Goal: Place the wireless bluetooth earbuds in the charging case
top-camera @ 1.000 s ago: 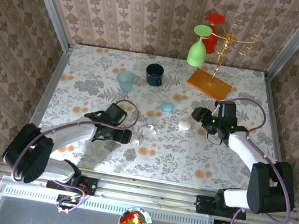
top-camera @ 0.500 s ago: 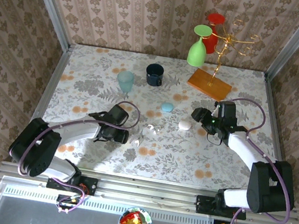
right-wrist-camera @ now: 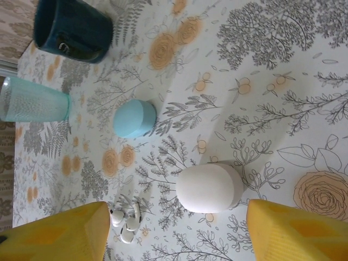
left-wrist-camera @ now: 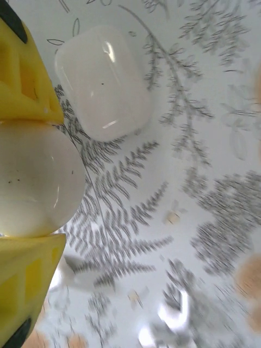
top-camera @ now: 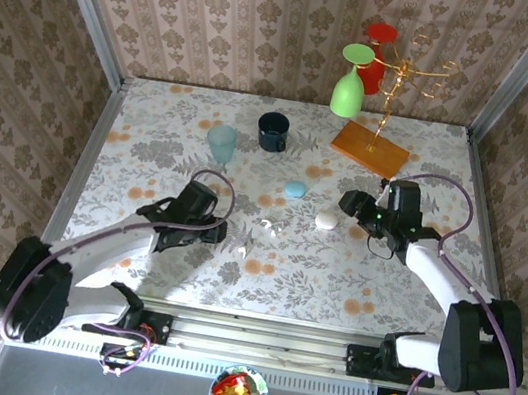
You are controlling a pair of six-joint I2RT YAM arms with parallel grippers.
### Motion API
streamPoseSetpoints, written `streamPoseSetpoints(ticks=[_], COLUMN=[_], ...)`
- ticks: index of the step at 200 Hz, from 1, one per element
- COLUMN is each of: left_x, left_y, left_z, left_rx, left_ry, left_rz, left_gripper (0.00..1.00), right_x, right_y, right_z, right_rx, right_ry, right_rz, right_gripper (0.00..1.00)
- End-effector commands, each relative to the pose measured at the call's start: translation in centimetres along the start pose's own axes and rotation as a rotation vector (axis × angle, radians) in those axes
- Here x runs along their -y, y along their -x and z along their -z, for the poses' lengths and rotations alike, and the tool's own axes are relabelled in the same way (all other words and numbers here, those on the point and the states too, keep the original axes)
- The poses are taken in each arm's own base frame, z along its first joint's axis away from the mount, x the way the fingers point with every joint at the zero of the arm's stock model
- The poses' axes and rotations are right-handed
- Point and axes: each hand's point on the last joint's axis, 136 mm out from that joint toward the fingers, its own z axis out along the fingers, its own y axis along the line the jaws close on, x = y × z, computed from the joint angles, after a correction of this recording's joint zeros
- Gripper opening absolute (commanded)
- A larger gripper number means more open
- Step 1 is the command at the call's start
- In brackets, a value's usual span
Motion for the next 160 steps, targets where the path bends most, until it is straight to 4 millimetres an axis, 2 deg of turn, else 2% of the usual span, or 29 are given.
streamPoseSetpoints(ticks=[1,27,47,67,84,99,119,134,160], left_x=[1.1,1.7,2.4,3.1,3.5,3.3,2.9,2.8,3.7], left_y=[2.5,5.0,6.5,7.8,8.8,9.4,9.9,10.1,10.4], left_z=[1.3,2.5,3.2,3.7,4.2,4.7,5.3,5.8,6.7], left_rx=[0.13,0.25,0.312,0.356,0.392,0.447,0.506,0.513,0.5], left_ry=[-0.074,-0.135,-0.191,-0.25,-0.302,-0.352,-0.396,-0.404,-0.449], left_rz=[0.104,0.207,0.285,0.38,0.485,0.594,0.7,0.741,0.753], left_gripper=[0.39,0.4,0.39,0.4,0.41,0.44,0.43,0.43,0.43], right_x=[-1.9,-4.0,-5.4,-7.5,-9.6,-11.6,-14.0,-15.5,-18.7], right_y=[0.2,-0.1,-0.3,-1.0,-2.2,-4.0,-6.4,-7.7,-9.6], right_z=[1.0,1.9,2.4,2.9,3.3,3.7,4.1,4.0,3.5], right_rx=[0.04,0.082,0.128,0.169,0.21,0.228,0.265,0.273,0.277], right_ry=[0.053,0.092,0.098,0.155,0.236,0.338,0.431,0.487,0.605], right_rz=[0.105,0.216,0.294,0.381,0.487,0.603,0.773,0.822,0.863], right_gripper=[0.69,0.7,0.7,0.71,0.74,0.76,0.79,0.8,0.82])
